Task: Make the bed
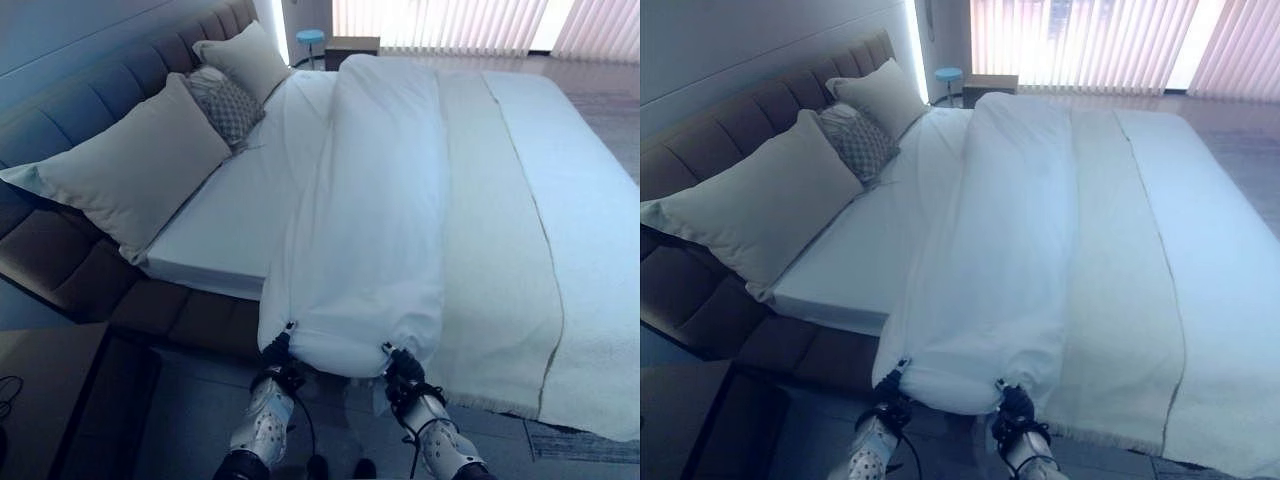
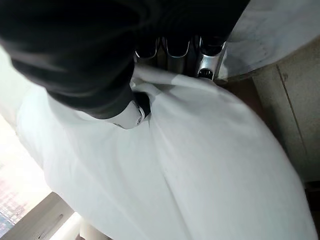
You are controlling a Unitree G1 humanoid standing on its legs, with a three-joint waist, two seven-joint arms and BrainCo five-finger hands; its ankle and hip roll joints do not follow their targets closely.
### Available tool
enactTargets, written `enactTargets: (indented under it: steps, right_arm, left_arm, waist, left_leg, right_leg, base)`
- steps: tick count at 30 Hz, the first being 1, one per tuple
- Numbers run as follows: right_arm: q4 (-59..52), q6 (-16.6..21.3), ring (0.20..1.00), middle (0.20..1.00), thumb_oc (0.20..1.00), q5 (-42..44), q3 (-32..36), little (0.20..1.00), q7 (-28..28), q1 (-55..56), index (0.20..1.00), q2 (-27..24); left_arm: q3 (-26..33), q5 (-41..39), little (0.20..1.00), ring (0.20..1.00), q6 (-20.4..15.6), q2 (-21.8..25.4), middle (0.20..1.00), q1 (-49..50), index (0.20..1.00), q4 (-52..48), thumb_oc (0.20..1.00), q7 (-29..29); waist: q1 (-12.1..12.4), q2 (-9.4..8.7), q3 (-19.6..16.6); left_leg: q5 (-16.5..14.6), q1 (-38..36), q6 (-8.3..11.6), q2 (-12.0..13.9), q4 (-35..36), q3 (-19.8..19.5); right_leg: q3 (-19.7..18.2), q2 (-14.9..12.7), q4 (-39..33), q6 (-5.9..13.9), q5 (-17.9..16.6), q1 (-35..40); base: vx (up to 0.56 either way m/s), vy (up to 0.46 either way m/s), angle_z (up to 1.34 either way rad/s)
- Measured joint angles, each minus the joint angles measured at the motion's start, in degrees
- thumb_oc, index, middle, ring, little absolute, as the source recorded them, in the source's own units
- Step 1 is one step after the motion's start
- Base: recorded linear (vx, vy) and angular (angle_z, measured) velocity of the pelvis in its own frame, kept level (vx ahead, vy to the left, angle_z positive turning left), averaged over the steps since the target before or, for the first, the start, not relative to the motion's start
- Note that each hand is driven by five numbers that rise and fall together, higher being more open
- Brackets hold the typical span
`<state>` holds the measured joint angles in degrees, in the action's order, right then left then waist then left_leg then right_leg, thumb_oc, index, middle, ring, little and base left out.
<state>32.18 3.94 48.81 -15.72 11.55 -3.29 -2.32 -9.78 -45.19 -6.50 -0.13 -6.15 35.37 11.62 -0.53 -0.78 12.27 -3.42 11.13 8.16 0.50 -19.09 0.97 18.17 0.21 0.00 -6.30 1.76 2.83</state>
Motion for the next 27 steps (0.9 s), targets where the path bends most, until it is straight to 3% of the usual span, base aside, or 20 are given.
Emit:
enactTargets:
  steps: [2, 4, 5, 6, 7, 10, 13, 15, 18, 21, 27]
  right_arm:
    - [0.1, -0.1, 0.200, 0.200, 0.200, -0.4, 0.0, 0.200, 0.0, 0.0, 0.200, -0.2]
    - [0.2, -0.3, 0.200, 0.200, 0.200, -0.7, 0.0, 0.200, 0.0, 0.1, 0.200, -0.6]
    - [0.2, -0.4, 0.200, 0.200, 0.200, -0.9, 0.0, 0.200, 0.0, 0.4, 0.200, -0.9]
    - [0.2, -0.4, 0.200, 0.200, 0.200, -1.0, 0.2, 0.200, 0.1, 0.9, 0.200, -1.5]
    - [0.4, -0.5, 0.200, 0.200, 0.200, -1.3, 0.3, 0.200, 0.1, 1.2, 0.200, -1.7]
    - [0.0, -0.6, 0.200, 0.200, 0.200, -1.5, 0.9, 0.200, 0.2, 0.5, 0.200, -1.3]
    - [-0.2, -0.6, 0.200, 0.200, 0.200, -1.5, 1.1, 0.200, 0.1, -1.4, 0.200, -0.1]
    - [-0.2, -0.6, 0.200, 0.200, 0.200, -1.5, 1.1, 0.200, 0.0, -2.8, 0.200, 1.3]
    - [-0.3, -0.6, 0.200, 0.200, 0.200, -1.7, 1.1, 0.200, -0.1, -3.1, 0.200, 2.2]
    - [-0.3, -0.6, 0.200, 0.200, 0.200, -2.3, 1.1, 0.200, -0.2, -2.7, 0.200, 2.6]
    - [1.5, -0.5, 0.200, 0.200, 0.200, -2.7, 0.5, 0.200, -0.2, -1.4, 0.200, 3.1]
  left_arm:
    - [0.0, 0.0, 0.200, 0.200, 0.1, -0.1, 0.200, 0.6, 0.200, 0.1, 0.200, 0.0]
    - [0.0, 0.1, 0.200, 0.200, 0.2, -0.5, 0.200, 1.0, 0.200, 0.2, 0.200, 0.0]
    - [0.0, 0.1, 0.200, 0.200, 0.3, -0.9, 0.200, 1.0, 0.200, 0.3, 0.200, 0.1]
    - [-0.1, 0.2, 0.200, 0.200, 0.5, -1.7, 0.200, 1.3, 0.200, 0.4, 0.200, 0.1]
    - [-0.6, 1.3, 0.200, 0.200, 0.8, -1.5, 0.200, 1.2, 0.200, 0.5, 0.200, 0.1]
    - [-0.9, 4.1, 0.200, 0.200, 1.2, -0.7, 0.200, 1.2, 0.200, -2.6, 0.200, 0.2]
    - [-0.9, 6.2, 0.200, 0.200, 1.3, 1.4, 0.200, 0.7, 0.200, -5.9, 0.200, 0.4]
    - [-0.4, 6.2, 0.200, 0.200, 1.3, 3.1, 0.200, 1.0, 0.200, -8.3, 0.200, 0.9]
    - [-0.1, 6.2, 0.200, 0.200, 1.2, 3.9, 0.200, 0.9, 0.200, -8.9, 0.200, 1.1]
    - [0.2, 6.2, 0.200, 0.200, 1.2, 3.9, 0.200, 1.8, 0.200, -8.7, 0.200, 1.4]
    - [0.3, 6.1, 0.200, 0.200, 0.4, 3.7, 0.200, 3.1, 0.200, -5.4, 0.200, 1.5]
  waist:
    - [0.3, 0.13, 0.1]
    - [0.0, 0.69, 0.1]
    - [-0.2, 1.09, 0.1]
    - [-0.2, 2.04, -0.1]
    - [-0.2, 2.06, -0.2]
    - [-0.2, 1.25, -0.4]
    - [0.0, 1.06, -0.4]
    - [0.5, 0.94, -0.3]
    - [1.0, 0.62, -0.3]
    - [1.6, 0.27, -0.3]
    - [2.8, -0.95, 0.0]
  left_leg:
    - [0.6, -0.8, -0.20, 2.7, 5.1, -4.8]
    - [1.1, -2.2, -0.93, 3.7, 8.2, -7.4]
    - [1.2, -3.1, -1.04, 3.9, 8.8, -7.2]
    - [2.4, -5.1, -2.59, 4.1, 11.4, -7.0]
    - [4.2, -6.1, -2.65, 3.4, 13.4, -6.7]
    - [5.3, -6.8, -5.62, -0.1, 15.0, -5.8]
    - [5.7, -8.1, -7.82, -2.1, 16.4, -5.4]
    - [6.1, -9.7, -8.74, -1.9, 18.3, -4.1]
    - [6.3, -12.5, -9.65, -2.0, 21.2, -3.1]
    - [6.7, -13.1, -10.19, -1.7, 22.4, -1.5]
    - [8.0, -9.2, -9.06, -1.9, 22.2, 0.1]
  right_leg:
    - [-1.2, 0.4, 0.4, 0.59, 0.1, 0.0]
    - [-2.3, 0.4, 1.0, 1.73, 0.5, 0.0]
    - [-2.4, 0.5, 1.0, 2.22, 0.6, 0.3]
    - [-2.7, 0.7, 1.2, 3.07, 1.0, 1.1]
    - [-3.1, -0.1, 2.4, 4.47, 1.8, 0.9]
    - [-3.6, -4.2, 5.8, 7.19, 3.4, -0.4]
    - [-5.2, -6.6, 9.0, 8.43, 3.6, -1.5]
    - [-5.3, -7.3, 13.0, 8.70, 3.6, -3.4]
    - [-4.9, -8.0, 15.6, 9.59, 2.9, -3.7]
    - [-0.8, -8.8, 16.3, 9.91, 2.6, -4.5]
    - [-0.7, -6.5, 7.7, 10.48, 2.1, -5.1]
  base:
    - [0.17, 0.267, -0.25]
    - [0.15, 0.256, -0.32]
    - [0.17, 0.353, -0.24]
    - [0.14, 0.457, -0.10]
    - [0.11, 0.472, -0.04]
    - [0.05, 0.251, 0.09]
    - [0.06, 0.286, 0.07]
    - [0.05, 0.185, -0.27]
    - [0.06, 0.174, -0.20]
    - [0.04, 0.079, -0.19]
    - [-0.12, -0.034, -0.16]
